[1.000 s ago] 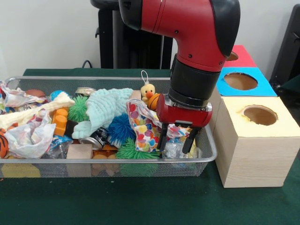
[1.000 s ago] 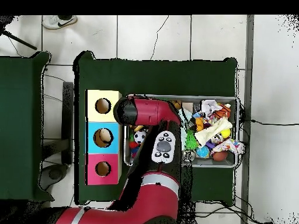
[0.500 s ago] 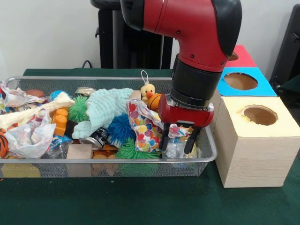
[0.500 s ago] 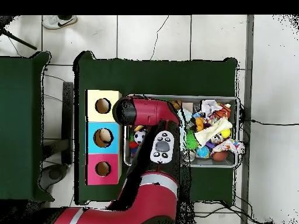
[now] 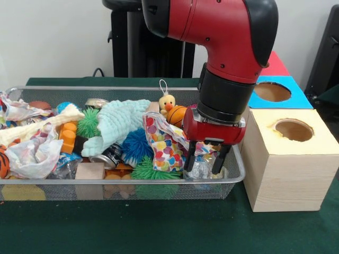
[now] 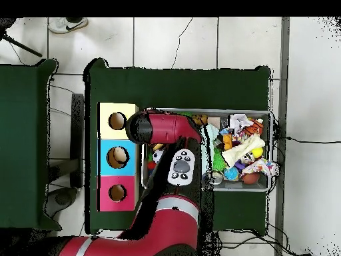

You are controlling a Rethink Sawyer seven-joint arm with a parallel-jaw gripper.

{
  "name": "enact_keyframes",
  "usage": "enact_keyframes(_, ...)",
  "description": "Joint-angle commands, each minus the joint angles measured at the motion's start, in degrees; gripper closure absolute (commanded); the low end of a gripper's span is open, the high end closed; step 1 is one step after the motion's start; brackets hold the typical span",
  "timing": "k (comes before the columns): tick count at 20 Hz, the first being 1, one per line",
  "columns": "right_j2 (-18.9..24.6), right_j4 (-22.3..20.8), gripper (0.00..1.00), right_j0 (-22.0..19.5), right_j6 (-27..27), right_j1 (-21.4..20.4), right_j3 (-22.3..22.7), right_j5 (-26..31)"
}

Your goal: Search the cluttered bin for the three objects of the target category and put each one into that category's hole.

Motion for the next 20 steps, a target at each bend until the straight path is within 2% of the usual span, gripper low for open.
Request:
enact_keyframes(1, 6.62, 0.53, 0.00, -2.20, 6.20, 3.19, 0.09, 2.20)
enact_keyframes(7, 7.65, 0.25, 0.00, -2.90, 6.18, 3.71, 0.79, 0.08)
enact_keyframes(20, 7.90, -0.04, 0.00, -2.86, 6.82, 4.32, 0.35, -0.43)
